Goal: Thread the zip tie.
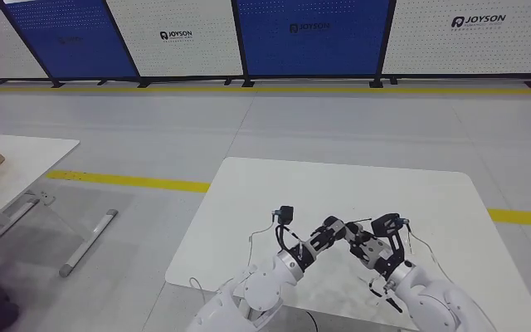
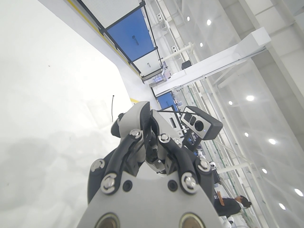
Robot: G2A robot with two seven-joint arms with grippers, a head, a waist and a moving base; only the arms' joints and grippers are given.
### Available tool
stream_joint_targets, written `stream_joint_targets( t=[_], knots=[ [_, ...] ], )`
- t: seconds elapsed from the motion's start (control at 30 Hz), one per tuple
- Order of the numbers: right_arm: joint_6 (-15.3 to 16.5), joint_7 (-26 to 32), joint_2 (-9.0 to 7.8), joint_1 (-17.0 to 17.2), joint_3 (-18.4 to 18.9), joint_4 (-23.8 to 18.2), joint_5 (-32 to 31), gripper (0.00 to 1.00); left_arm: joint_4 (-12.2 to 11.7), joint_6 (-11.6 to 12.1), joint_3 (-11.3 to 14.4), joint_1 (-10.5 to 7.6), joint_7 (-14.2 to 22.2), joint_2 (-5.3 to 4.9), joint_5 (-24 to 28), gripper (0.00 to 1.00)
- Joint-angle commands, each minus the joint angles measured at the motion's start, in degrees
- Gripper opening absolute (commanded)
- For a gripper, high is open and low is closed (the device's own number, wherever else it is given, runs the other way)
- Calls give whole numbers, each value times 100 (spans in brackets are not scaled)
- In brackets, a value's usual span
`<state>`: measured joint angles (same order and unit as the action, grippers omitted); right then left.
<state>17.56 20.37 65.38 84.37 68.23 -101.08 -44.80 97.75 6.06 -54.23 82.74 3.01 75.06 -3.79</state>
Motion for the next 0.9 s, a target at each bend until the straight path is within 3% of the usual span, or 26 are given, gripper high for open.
stream_joint_targets(
  t=[0.0, 0.07, 0.13, 0.53, 0.87],
  knots=[
    [-5, -6, -2, 11, 25, 12, 26, 19, -2, 8, -8, 7, -1, -2, 11, 0],
    [5, -42, -4, 35, 51, 16, 60, 29, -3, 13, -15, 15, -2, -4, 12, 0],
    [14, -76, -6, 59, 74, 9, 78, 31, -5, 15, -18, 21, -1, -5, 11, 0],
    [60, -258, -11, 177, 139, -73, 116, 18, -5, 47, 15, 72, -6, -10, -36, 0],
    [98, -290, -11, 198, 163, -75, 136, 24, 5, 34, 27, 88, -12, -14, -73, 0]
  ],
)
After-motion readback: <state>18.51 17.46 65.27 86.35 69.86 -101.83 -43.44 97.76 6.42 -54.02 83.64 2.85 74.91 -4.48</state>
